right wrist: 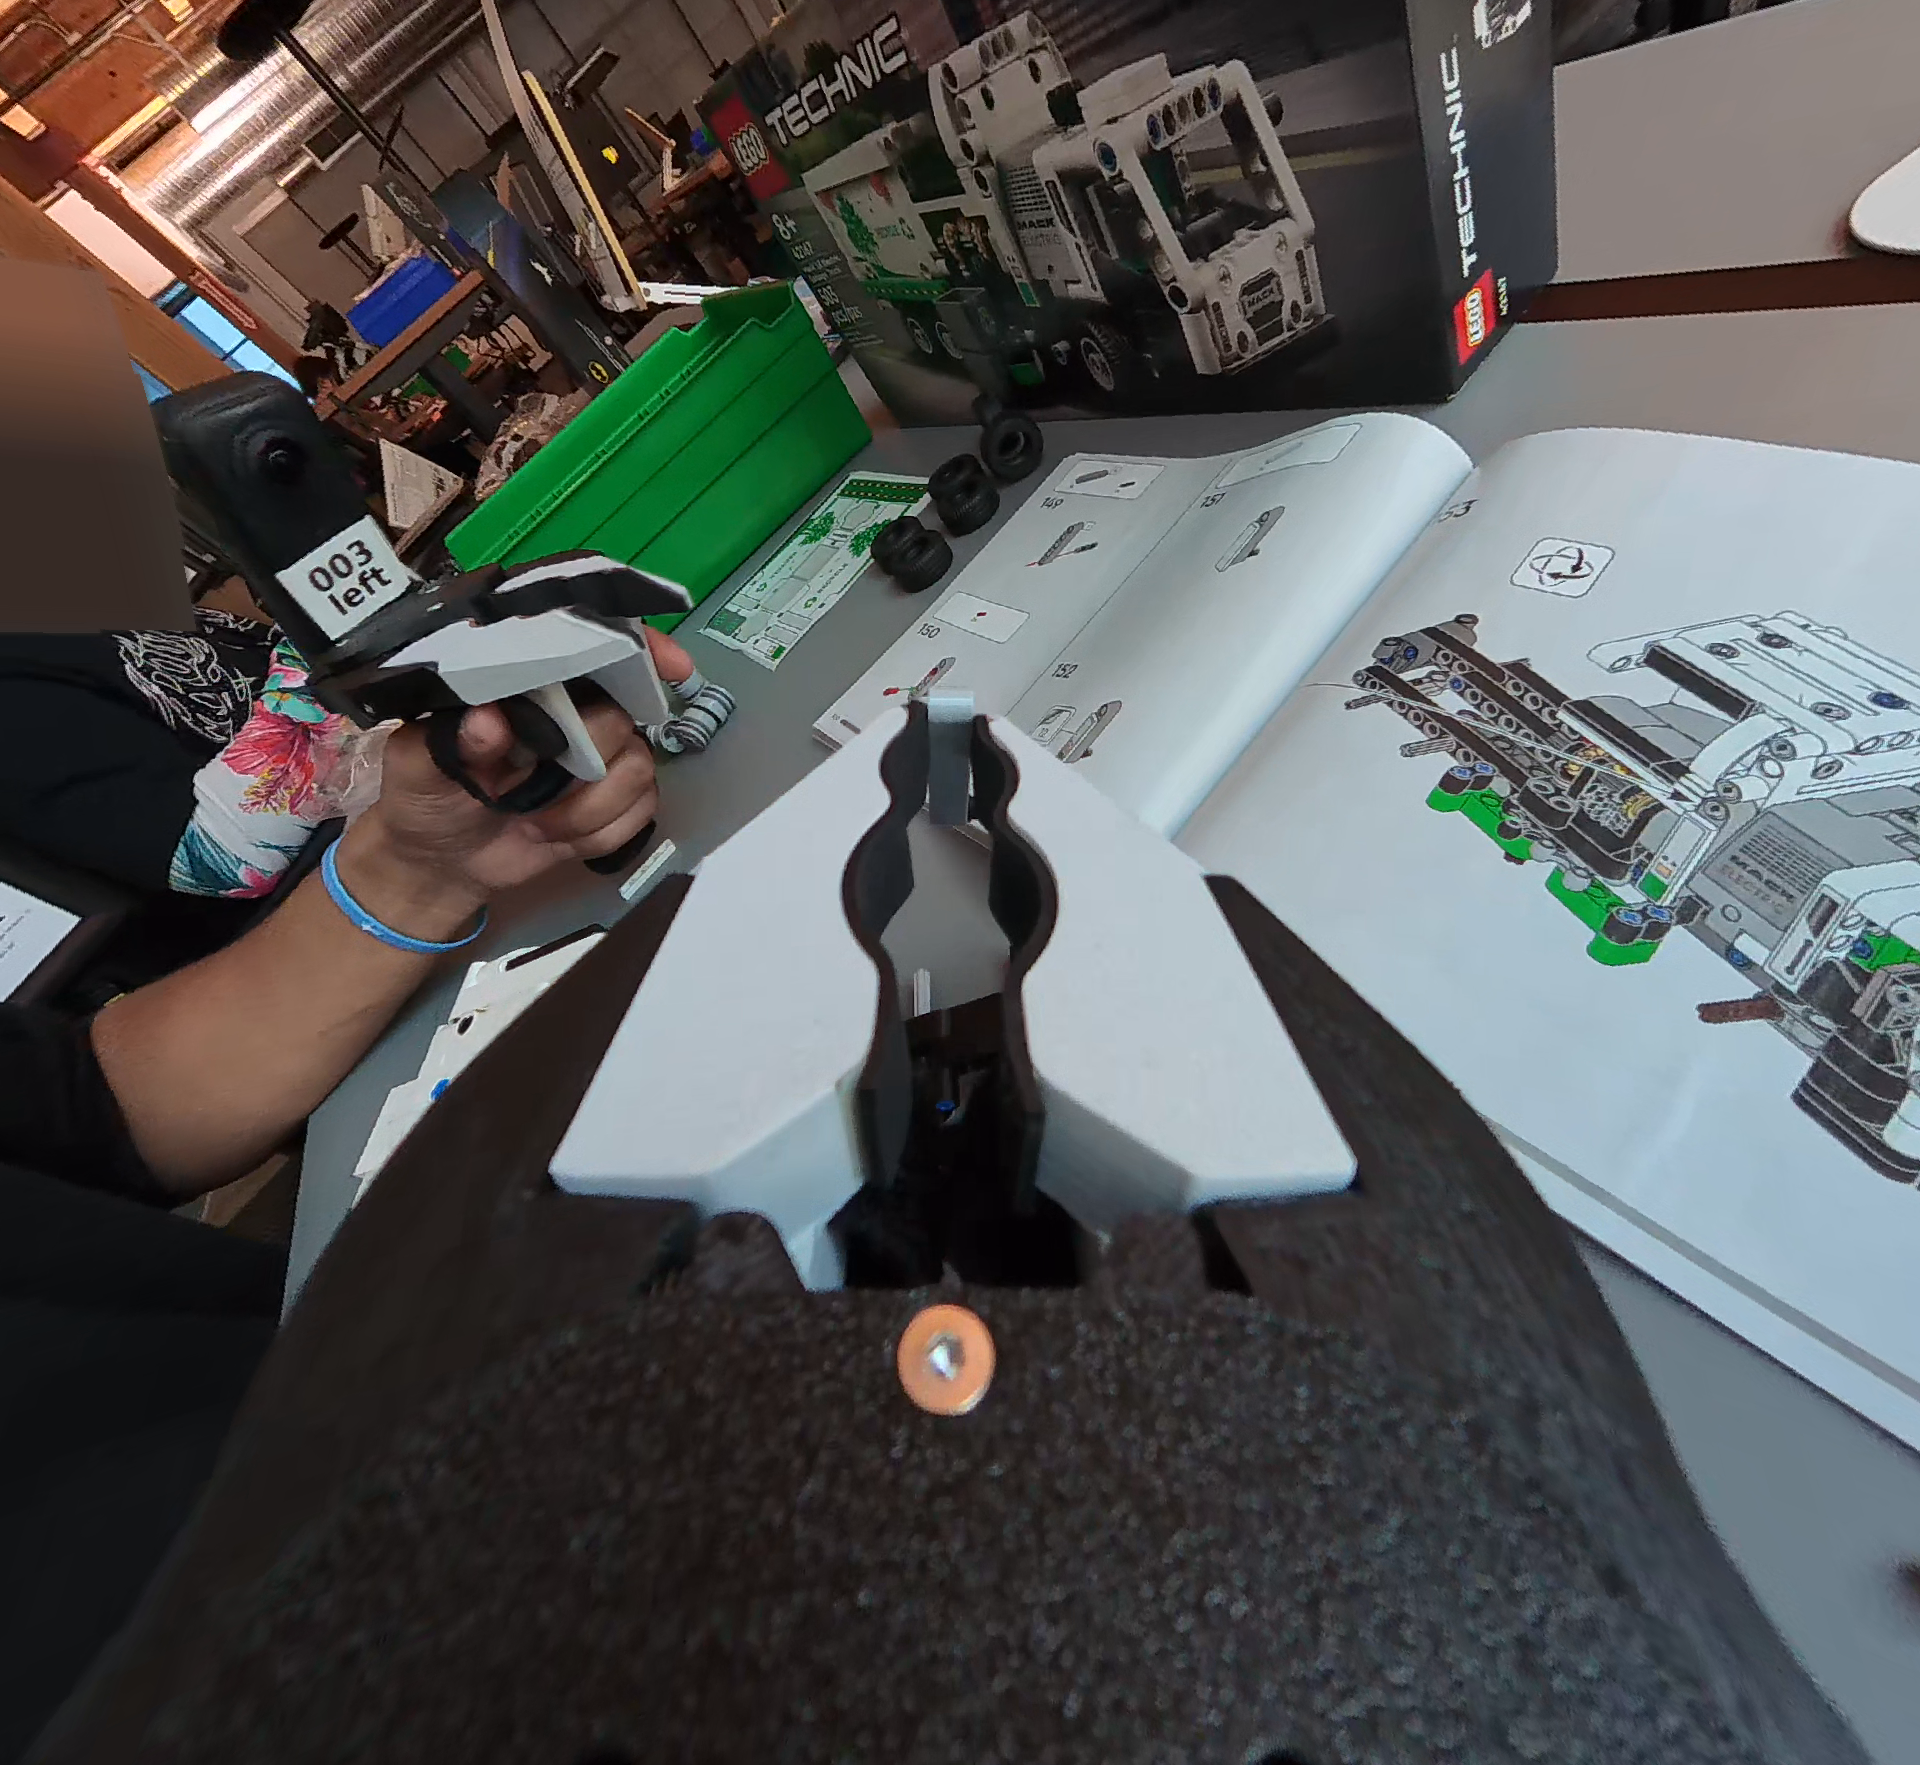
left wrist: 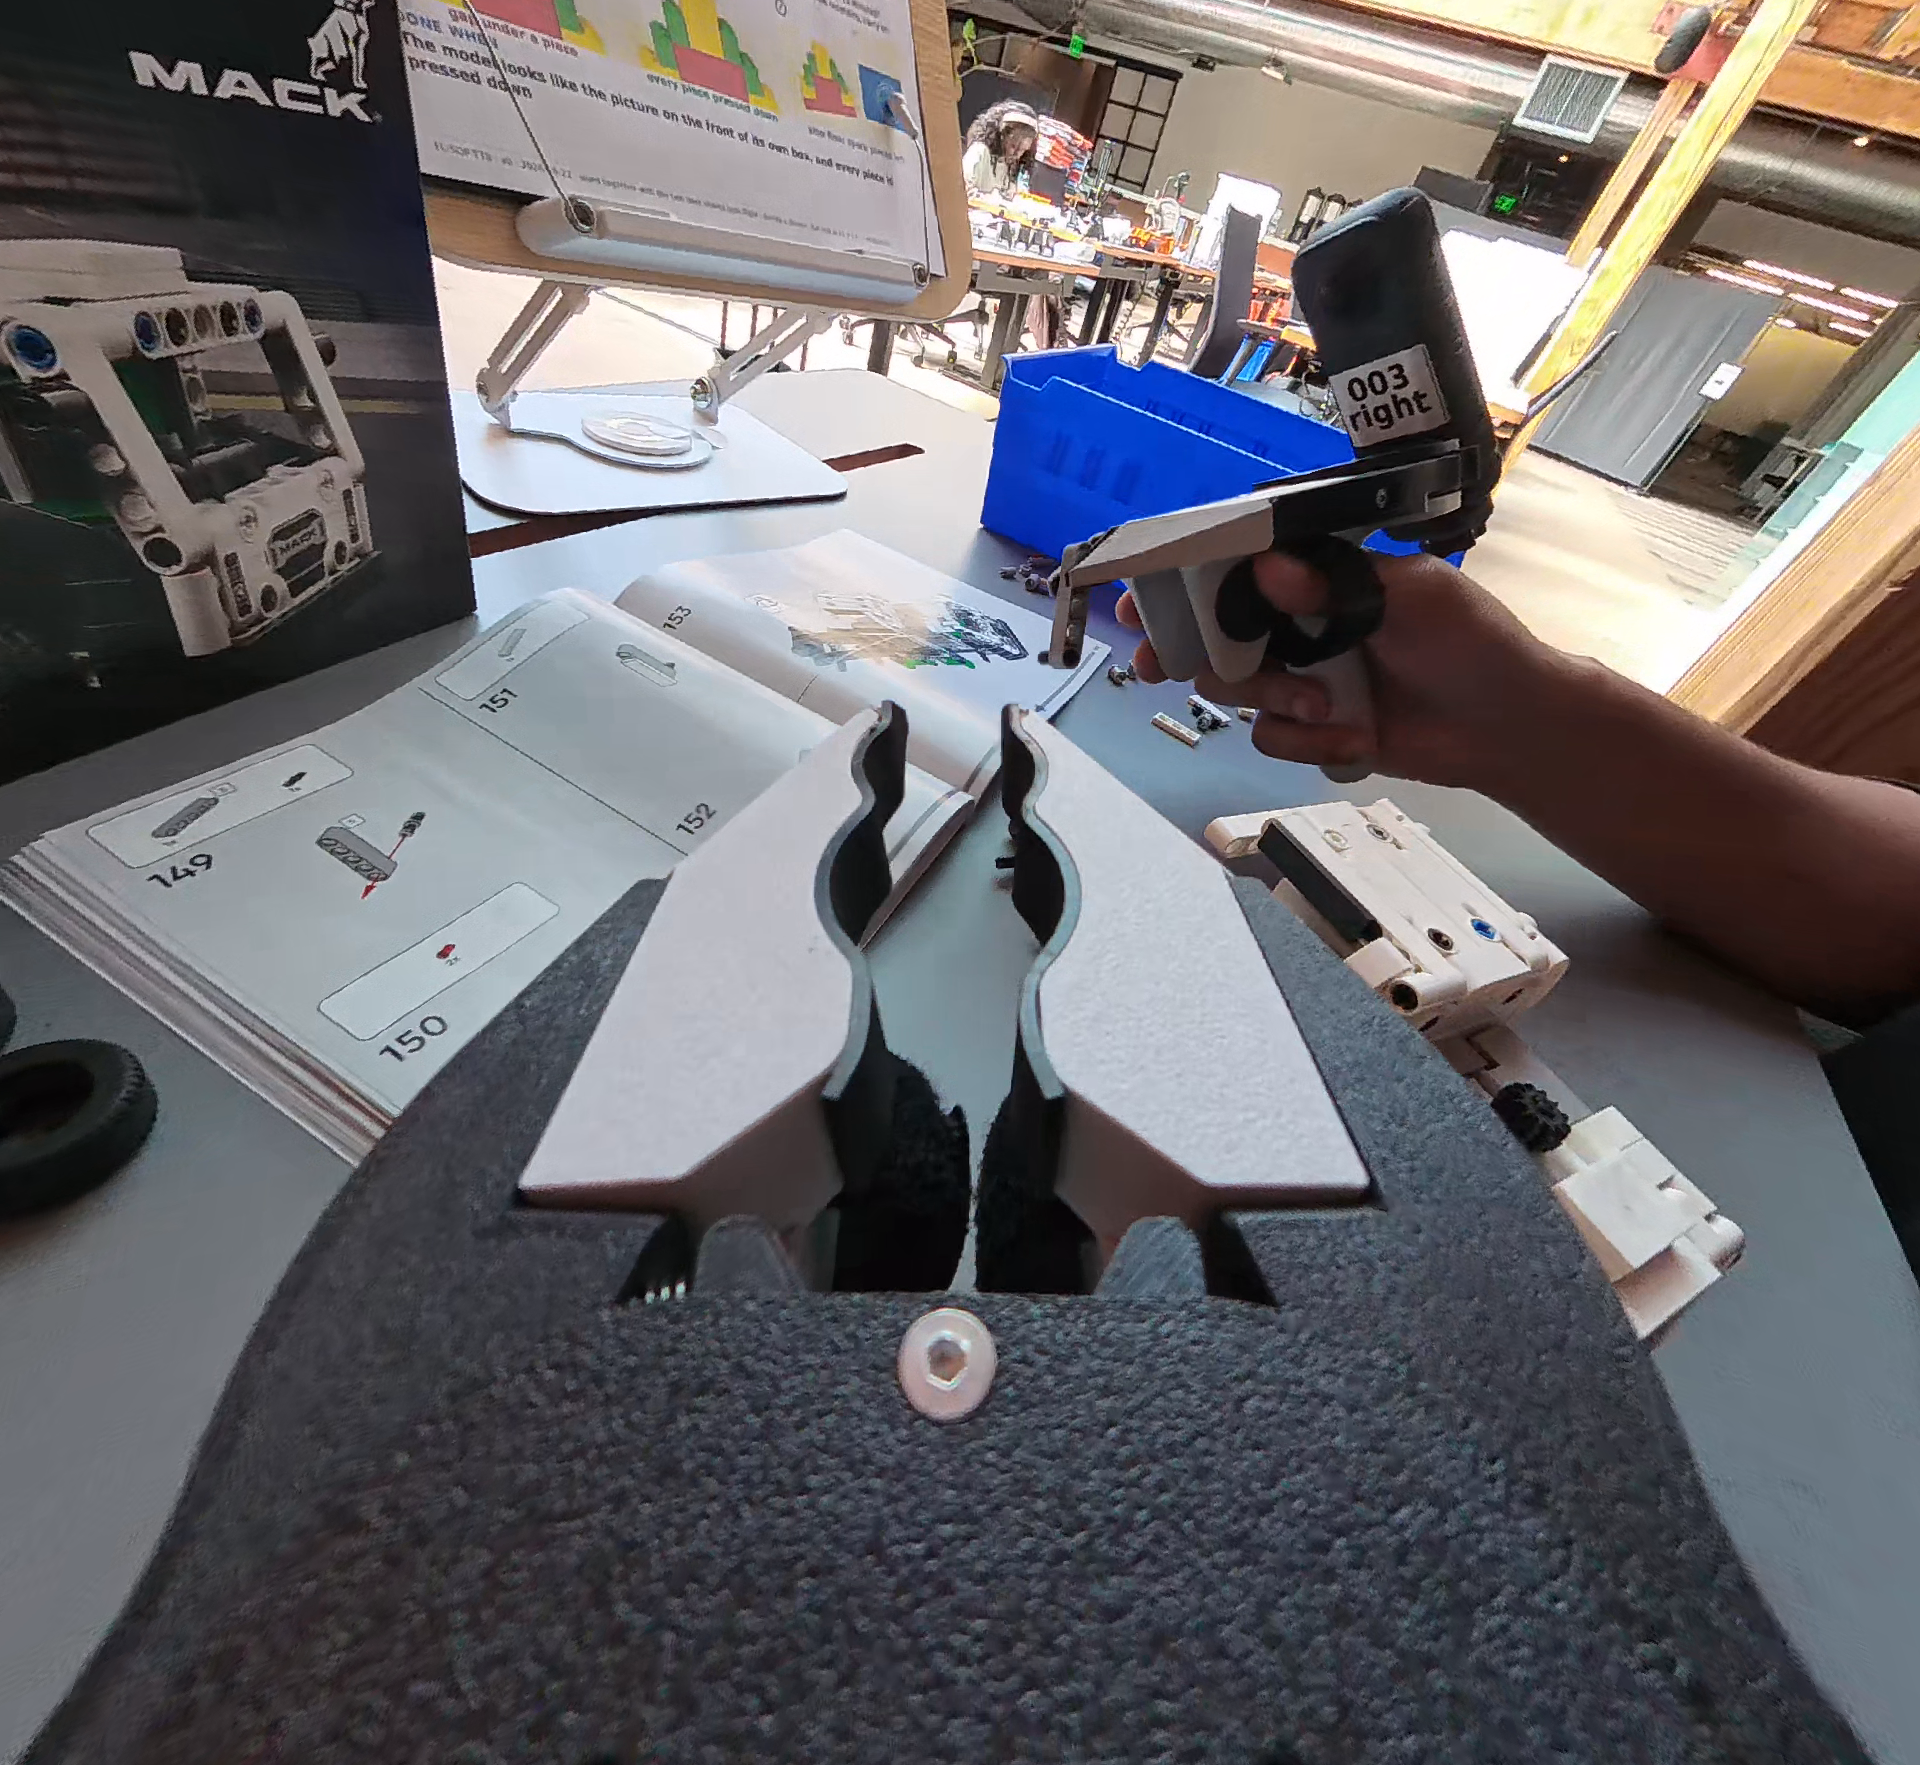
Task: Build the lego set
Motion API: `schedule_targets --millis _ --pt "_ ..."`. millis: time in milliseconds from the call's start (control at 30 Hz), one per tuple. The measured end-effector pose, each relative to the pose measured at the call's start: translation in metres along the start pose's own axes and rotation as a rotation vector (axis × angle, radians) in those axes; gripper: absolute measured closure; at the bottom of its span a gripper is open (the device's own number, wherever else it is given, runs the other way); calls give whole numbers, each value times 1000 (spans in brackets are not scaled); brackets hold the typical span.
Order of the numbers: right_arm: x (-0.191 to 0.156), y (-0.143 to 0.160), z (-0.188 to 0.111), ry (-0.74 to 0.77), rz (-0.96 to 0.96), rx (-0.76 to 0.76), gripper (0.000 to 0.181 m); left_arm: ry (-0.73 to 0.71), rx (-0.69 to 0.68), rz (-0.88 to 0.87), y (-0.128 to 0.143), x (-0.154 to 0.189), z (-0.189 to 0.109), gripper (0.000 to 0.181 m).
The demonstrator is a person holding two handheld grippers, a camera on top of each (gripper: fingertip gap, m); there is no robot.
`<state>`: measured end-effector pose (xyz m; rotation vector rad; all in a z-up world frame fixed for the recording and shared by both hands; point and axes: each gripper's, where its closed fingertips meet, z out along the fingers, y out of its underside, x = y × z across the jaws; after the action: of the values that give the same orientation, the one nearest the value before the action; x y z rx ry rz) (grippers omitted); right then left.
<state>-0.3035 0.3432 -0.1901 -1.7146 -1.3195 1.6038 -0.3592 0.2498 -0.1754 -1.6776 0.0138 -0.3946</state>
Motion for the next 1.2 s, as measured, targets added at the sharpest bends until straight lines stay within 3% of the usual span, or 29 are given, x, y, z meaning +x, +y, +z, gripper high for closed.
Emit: schedule_targets --millis 200,267,333,433,500,633,800,1067,1200 --pt "-5 0 1 -30 7 4 174 -43 -40 80 4 -3 0 165" --pt "-10 -1 1 -55 8 11 174 -121 -87 126 3 -16 -7 173" --pt "-20 -5 0 -96 -9 27 174 -254 -191 107 1 -41 -29 167" --pt "-22 -1 2 -61 -84 3 174 -353 -279 13 -7 -46 -74 162" --pt "-24 0 3 -50 -119 -5 174 -444 -395 20 9 -42 -101 161" --pt "-25 2 4 -62 -106 -13 174 -515 -679 -7 72 -14 -130 157" --pt "-20 2 3 -56 -88 -10 174 -559 -688 -107 107 3 -134 157" --pt "-13 3 -4 5 -135 -32 174 -565 -670 -101 110 4 -126 158" --pt "-18 24 -24 104 -243 -122 174 -573 -680 -84 116 3 -126 163"
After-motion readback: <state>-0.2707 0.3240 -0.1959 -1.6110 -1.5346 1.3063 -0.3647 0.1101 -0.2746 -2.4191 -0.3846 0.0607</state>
